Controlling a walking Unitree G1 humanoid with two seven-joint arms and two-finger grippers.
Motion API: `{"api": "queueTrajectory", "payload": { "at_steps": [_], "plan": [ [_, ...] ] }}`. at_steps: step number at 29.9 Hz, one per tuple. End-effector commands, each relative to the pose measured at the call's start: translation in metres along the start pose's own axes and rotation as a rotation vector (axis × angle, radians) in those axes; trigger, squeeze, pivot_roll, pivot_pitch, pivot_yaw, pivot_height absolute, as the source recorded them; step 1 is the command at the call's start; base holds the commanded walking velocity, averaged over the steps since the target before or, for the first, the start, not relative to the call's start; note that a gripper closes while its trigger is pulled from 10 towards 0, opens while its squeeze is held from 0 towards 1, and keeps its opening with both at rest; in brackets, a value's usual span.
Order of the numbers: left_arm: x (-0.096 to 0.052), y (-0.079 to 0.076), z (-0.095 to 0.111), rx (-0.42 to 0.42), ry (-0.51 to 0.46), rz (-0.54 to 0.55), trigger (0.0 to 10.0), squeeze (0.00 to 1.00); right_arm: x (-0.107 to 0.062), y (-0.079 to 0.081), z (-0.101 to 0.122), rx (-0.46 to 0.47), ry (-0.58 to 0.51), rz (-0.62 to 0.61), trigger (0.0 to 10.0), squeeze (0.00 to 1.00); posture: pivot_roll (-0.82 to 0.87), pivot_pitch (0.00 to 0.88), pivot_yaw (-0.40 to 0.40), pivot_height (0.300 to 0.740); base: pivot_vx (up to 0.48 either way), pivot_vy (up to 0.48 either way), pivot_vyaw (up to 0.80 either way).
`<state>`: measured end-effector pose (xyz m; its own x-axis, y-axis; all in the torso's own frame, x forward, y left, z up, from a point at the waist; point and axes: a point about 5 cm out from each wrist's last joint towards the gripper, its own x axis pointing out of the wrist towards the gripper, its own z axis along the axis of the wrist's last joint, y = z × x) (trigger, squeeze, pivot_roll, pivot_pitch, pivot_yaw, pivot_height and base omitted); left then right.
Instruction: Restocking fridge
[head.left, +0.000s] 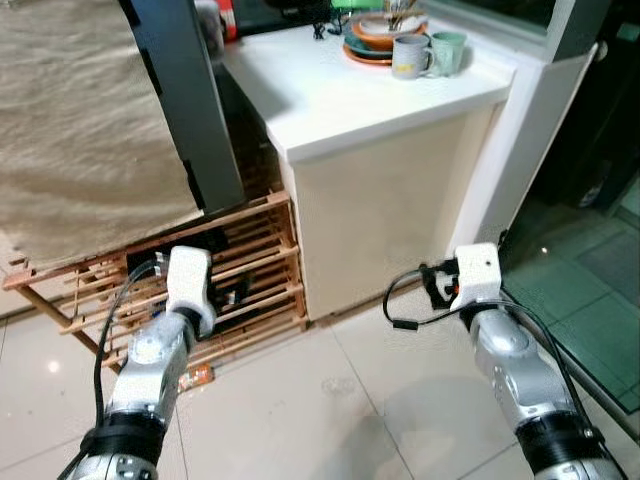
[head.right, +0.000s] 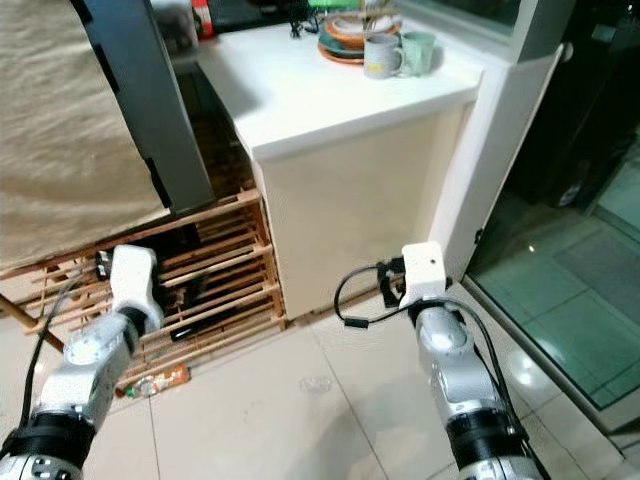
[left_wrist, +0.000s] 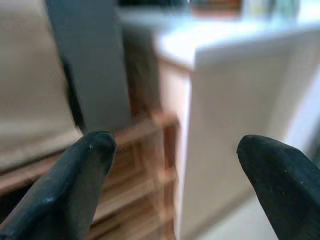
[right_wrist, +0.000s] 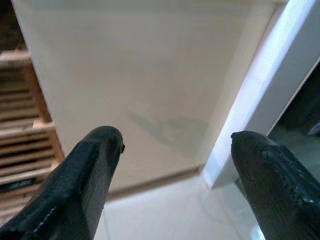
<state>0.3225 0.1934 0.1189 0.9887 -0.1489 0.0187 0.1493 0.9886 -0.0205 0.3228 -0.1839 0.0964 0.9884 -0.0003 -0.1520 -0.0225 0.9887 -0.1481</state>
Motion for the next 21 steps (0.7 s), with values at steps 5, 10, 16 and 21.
{"api": "queueTrajectory", "payload": {
  "at_steps": [5,10,16,21],
  "plan": [
    [-0.005,-0.012,0.018,-0.022,-0.062,0.074,10.0,0.00,0.001,-0.002,0.000,-0.007,-0.038,-0.065,10.0,0.00,-0.11,0.000,0.054,0.740,0.000,0.000,0.00],
    [-0.017,-0.019,0.014,-0.095,-0.045,0.096,10.0,0.00,-0.003,-0.011,0.000,0.008,-0.056,-0.122,10.0,0.00,-0.12,0.000,0.049,0.740,0.000,0.000,0.00],
    [-0.015,-0.021,0.018,-0.059,-0.040,0.112,10.0,0.00,-0.004,-0.018,0.007,0.139,-0.086,-0.180,10.0,0.00,-0.13,0.000,0.046,0.740,0.000,0.000,0.00],
    [-0.017,-0.024,0.017,-0.042,-0.009,0.102,10.0,0.00,-0.006,-0.013,0.005,0.109,-0.079,-0.151,10.0,0.00,-0.13,0.000,0.046,0.740,0.000,0.000,0.00]
  ]
}}
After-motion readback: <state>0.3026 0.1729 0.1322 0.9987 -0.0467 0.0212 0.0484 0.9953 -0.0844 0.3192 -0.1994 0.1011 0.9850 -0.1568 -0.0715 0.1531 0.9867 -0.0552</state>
